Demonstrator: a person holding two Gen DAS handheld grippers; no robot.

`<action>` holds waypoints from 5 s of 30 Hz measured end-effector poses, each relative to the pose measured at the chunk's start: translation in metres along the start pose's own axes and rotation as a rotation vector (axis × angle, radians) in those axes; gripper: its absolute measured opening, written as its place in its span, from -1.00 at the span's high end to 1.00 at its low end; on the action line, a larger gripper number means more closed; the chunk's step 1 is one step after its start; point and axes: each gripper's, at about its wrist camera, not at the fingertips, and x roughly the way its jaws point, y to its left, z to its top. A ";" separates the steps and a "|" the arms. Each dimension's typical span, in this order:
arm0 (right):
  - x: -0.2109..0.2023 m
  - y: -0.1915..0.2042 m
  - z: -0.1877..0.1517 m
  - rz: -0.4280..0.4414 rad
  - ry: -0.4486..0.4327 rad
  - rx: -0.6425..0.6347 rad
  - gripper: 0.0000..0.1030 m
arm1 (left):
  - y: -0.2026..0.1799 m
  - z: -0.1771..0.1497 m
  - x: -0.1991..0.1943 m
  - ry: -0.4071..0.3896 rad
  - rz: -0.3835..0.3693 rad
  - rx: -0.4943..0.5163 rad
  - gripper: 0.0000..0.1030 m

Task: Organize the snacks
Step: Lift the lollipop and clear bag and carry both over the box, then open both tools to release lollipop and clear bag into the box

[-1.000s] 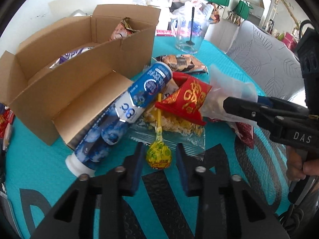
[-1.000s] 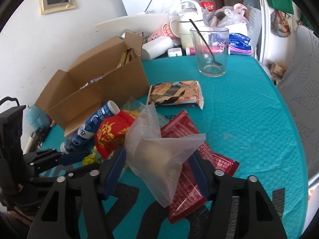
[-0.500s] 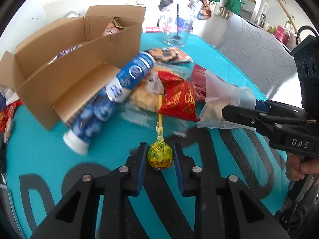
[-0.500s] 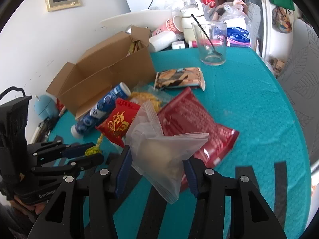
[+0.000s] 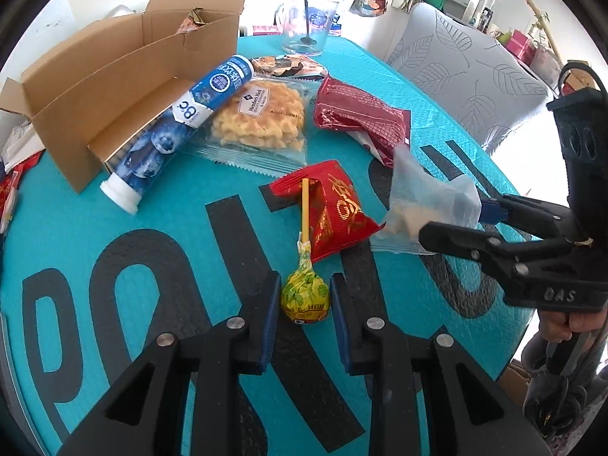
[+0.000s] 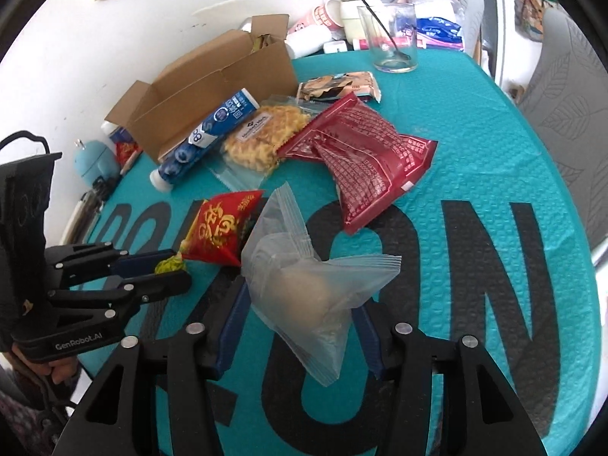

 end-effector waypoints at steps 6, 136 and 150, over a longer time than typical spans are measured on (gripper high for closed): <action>-0.003 -0.001 0.001 -0.072 -0.019 -0.004 -0.65 | 0.001 0.003 0.001 -0.001 -0.004 -0.015 0.50; 0.121 0.093 0.298 -0.001 -0.108 -0.234 -0.03 | 0.181 0.244 -0.010 -0.271 0.335 -0.219 0.50; 0.114 0.094 0.299 -0.054 -0.123 -0.249 -0.28 | 0.187 0.243 -0.015 -0.255 0.375 -0.257 0.23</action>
